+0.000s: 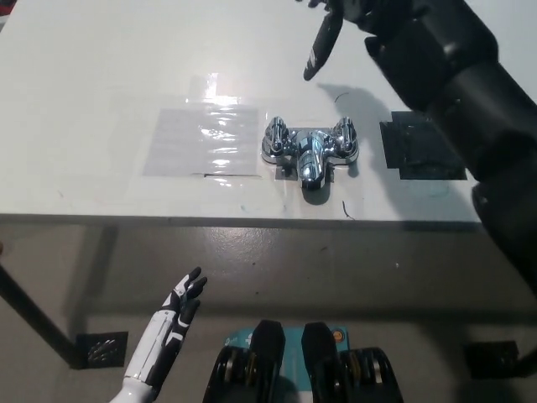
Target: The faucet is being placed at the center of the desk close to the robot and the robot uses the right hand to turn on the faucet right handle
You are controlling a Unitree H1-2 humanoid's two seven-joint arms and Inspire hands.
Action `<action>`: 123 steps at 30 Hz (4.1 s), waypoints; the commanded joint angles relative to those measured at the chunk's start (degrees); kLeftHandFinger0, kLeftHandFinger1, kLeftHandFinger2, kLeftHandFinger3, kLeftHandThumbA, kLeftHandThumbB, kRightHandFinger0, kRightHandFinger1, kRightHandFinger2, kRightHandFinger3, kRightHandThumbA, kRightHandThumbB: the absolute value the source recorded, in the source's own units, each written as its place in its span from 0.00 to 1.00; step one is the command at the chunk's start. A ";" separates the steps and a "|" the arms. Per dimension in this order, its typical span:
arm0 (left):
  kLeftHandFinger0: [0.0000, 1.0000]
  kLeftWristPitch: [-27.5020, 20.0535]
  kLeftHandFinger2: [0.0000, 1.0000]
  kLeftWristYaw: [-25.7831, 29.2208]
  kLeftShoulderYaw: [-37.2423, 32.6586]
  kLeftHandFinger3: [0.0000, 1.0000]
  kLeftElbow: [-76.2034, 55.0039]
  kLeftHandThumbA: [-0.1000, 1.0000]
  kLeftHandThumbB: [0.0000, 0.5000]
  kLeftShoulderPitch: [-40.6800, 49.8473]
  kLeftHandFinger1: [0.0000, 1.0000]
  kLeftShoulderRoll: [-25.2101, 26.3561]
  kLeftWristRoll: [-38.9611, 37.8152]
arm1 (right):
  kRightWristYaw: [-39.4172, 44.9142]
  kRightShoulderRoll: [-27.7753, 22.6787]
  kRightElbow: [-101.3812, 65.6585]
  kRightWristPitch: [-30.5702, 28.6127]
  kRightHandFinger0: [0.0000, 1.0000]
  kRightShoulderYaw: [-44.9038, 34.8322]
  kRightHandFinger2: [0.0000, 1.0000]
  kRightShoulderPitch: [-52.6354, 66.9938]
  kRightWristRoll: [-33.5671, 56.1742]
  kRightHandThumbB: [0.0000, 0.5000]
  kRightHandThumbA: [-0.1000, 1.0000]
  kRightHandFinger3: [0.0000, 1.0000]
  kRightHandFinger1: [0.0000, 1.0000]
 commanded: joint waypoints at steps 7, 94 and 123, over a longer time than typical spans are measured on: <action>1.00 -0.92 1.00 -0.55 -0.57 1.00 -1.54 1.00 0.25 -0.40 1.00 0.47 1.23 | 1.29 0.77 4.68 -3.82 1.00 -1.34 1.00 -2.69 -0.01 0.31 1.00 1.00 1.00; 1.00 -0.07 1.00 -0.71 0.64 1.00 -2.09 1.00 0.33 -2.19 1.00 0.91 1.33 | -12.10 2.38 12.52 -3.46 1.00 4.71 1.00 5.21 -8.22 0.43 1.00 1.00 1.00; 1.00 -0.02 1.00 -0.74 1.02 1.00 -2.22 1.00 0.34 -2.69 1.00 0.93 1.00 | -3.97 -1.65 15.03 -4.20 1.00 8.33 1.00 3.03 -10.03 0.52 0.91 1.00 1.00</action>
